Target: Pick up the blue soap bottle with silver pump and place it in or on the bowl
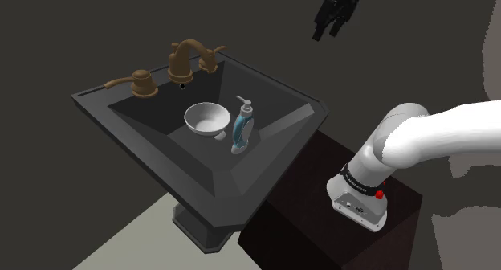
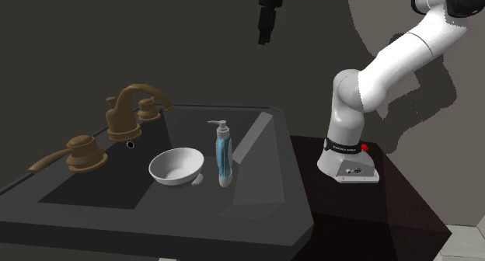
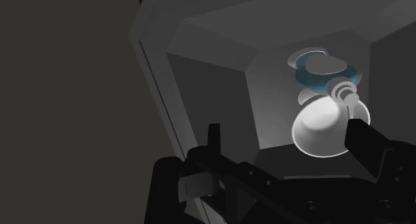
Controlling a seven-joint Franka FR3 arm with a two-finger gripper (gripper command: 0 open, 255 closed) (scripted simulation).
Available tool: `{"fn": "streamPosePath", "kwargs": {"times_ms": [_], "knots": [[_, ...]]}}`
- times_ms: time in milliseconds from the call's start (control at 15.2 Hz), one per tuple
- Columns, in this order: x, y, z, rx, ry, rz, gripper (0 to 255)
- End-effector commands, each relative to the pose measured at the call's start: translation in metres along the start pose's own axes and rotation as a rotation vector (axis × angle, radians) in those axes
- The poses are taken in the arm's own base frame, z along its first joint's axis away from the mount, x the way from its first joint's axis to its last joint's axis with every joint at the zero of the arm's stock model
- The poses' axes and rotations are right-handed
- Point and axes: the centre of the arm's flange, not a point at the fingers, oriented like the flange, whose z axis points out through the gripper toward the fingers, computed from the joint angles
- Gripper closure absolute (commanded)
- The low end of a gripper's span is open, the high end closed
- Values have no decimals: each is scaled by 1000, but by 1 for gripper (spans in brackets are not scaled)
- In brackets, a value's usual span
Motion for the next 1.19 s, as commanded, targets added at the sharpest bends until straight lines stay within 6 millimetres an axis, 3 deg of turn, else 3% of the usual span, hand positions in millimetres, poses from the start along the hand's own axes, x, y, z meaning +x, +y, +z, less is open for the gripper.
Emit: {"fn": "streamPosePath", "kwargs": {"times_ms": [0,1122], "knots": [[0,0,0,0,0,0,0],[57,-126,174,29,-5,-42,0]]}}
